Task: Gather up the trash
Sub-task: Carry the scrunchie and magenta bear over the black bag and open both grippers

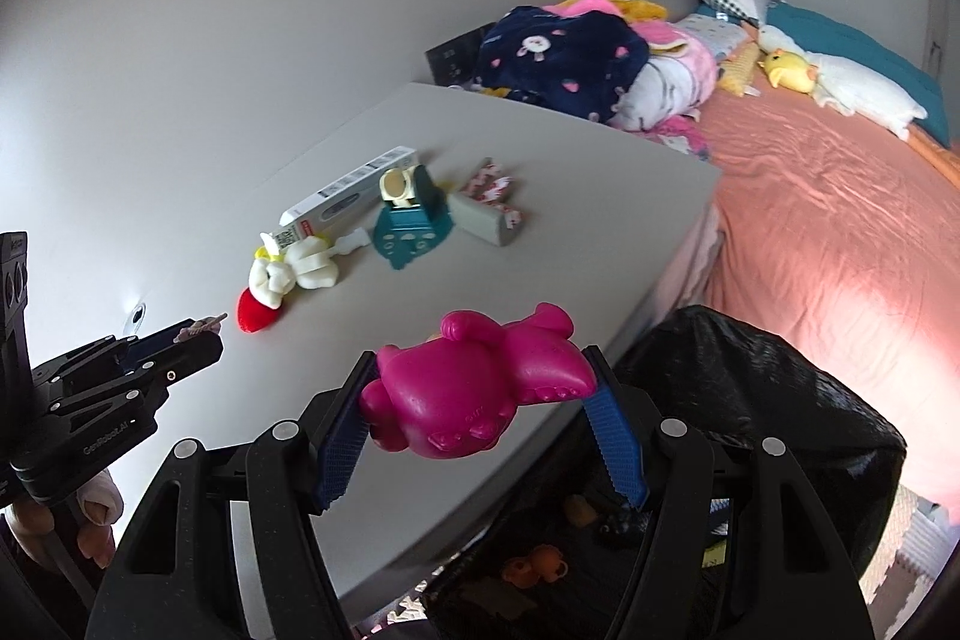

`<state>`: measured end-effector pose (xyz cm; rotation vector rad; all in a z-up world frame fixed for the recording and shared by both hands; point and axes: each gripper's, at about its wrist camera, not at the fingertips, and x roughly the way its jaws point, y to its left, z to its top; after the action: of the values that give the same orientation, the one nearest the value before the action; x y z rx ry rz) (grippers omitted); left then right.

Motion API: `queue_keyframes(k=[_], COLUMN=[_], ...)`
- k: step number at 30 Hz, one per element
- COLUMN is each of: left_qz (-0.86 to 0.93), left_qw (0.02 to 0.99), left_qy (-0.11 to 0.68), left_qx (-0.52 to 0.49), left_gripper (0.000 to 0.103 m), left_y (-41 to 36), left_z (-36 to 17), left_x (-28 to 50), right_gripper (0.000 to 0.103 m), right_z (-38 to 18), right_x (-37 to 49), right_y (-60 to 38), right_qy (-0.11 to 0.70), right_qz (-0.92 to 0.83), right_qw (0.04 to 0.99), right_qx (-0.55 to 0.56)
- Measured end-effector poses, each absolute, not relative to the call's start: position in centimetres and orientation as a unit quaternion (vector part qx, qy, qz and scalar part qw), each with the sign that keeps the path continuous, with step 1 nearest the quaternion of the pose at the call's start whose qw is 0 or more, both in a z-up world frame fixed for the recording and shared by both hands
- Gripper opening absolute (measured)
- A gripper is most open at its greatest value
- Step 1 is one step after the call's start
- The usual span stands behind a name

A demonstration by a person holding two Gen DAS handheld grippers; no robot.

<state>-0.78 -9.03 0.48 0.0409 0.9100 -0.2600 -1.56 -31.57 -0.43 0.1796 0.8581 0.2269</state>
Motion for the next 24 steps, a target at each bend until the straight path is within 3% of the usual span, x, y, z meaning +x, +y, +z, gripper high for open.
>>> queue_keyframes(k=[24], left_qz=[-0.251], left_qw=[0.868], left_qy=[0.420], left_qx=[0.082], left_gripper=[0.028], left_y=[-21.1], left_z=[1.3], left_x=[-1.7], right_gripper=[0.068], right_z=[-0.1], right_x=[-7.6], right_y=[-42.8], right_qy=[0.386], right_qz=[-0.015], right_qw=[0.911], right_qx=[0.145])
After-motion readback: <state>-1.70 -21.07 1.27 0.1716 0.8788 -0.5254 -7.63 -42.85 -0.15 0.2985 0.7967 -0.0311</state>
